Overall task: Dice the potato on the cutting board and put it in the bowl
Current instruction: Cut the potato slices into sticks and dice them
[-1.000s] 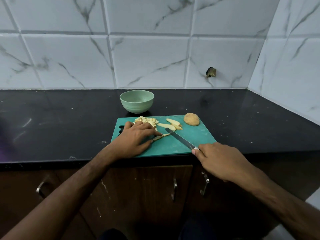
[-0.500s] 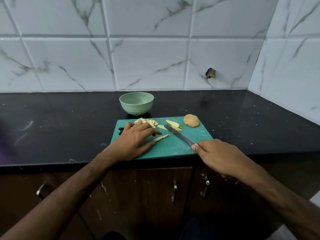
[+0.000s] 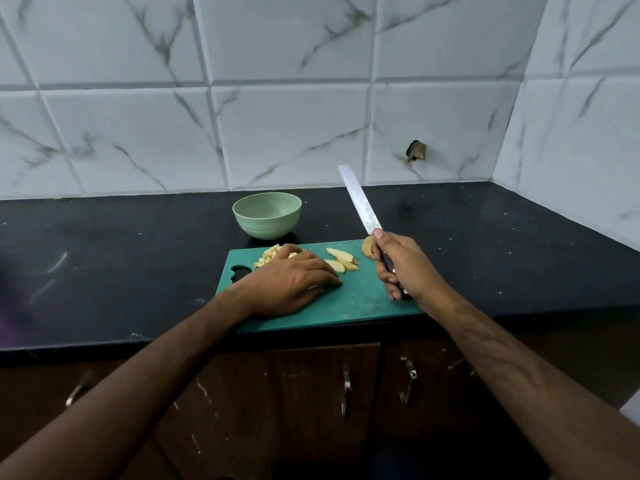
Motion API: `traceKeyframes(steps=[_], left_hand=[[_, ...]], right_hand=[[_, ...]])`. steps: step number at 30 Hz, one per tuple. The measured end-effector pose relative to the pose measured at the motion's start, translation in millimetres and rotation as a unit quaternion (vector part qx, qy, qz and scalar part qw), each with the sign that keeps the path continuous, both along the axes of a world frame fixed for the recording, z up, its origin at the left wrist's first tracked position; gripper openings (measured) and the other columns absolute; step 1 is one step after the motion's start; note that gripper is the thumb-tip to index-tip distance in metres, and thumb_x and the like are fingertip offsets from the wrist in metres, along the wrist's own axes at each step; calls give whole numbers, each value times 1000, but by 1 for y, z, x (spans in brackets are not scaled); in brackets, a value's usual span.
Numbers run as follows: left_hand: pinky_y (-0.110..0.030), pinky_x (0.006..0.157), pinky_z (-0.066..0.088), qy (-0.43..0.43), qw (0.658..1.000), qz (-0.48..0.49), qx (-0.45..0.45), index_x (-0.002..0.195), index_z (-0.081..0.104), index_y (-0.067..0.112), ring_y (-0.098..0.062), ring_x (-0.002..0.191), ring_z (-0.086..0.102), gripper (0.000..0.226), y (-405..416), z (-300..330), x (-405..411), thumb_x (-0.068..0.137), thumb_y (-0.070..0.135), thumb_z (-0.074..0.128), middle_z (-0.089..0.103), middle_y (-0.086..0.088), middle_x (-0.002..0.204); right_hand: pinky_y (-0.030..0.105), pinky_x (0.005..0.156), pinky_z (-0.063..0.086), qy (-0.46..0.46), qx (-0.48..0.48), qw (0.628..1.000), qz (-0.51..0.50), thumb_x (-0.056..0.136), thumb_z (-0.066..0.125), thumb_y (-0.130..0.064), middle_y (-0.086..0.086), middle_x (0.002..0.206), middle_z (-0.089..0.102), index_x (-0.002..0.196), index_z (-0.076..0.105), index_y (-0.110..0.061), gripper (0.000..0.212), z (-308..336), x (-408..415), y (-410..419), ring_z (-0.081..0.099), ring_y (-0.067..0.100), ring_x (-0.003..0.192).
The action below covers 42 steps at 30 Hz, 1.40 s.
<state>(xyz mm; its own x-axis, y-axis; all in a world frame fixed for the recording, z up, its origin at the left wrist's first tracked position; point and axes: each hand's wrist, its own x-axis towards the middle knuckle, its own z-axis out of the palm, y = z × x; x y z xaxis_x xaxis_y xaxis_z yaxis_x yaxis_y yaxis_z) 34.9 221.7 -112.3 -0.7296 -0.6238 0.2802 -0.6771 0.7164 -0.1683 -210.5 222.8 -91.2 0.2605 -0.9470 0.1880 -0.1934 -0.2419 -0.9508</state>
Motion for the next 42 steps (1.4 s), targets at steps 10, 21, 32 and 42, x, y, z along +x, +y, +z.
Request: traceKeyframes(steps=[10, 21, 32, 42], left_hand=[[-43, 94, 35, 42, 982, 57, -176, 101, 70, 26, -21, 108, 58, 22, -20, -8, 24, 98, 41, 54, 63, 5, 112], [-36, 90, 29, 79, 993, 53, -70, 98, 68, 32, -13, 110, 51, 16, -28, -5, -12, 93, 46, 61, 58, 11, 114], [-46, 97, 31, 46, 990, 120, -63, 115, 63, 27, -17, 113, 59, 24, -37, 1, -25, 91, 22, 61, 69, 11, 115], [-34, 80, 28, 74, 990, 5, -117, 97, 67, 26, -16, 86, 61, 5, -20, 4, -17, 93, 29, 66, 63, 8, 96]], right_hand=[[22, 36, 34, -39, 18, 999, 33, 110, 36, -41, 4, 48, 33, 83, 46, -8, 43, -16, 4, -16, 28, 17, 32], [23, 37, 32, -66, 15, 996, 49, 110, 38, -41, 4, 47, 33, 84, 46, -8, 43, -22, 1, -21, 26, 18, 31], [22, 36, 33, -87, 14, 995, 55, 110, 38, -40, 4, 47, 32, 84, 47, -8, 42, -24, 0, -22, 26, 17, 31], [23, 36, 33, -89, 15, 995, 54, 110, 38, -41, 3, 47, 33, 84, 47, -8, 42, -23, -2, -23, 27, 16, 32]])
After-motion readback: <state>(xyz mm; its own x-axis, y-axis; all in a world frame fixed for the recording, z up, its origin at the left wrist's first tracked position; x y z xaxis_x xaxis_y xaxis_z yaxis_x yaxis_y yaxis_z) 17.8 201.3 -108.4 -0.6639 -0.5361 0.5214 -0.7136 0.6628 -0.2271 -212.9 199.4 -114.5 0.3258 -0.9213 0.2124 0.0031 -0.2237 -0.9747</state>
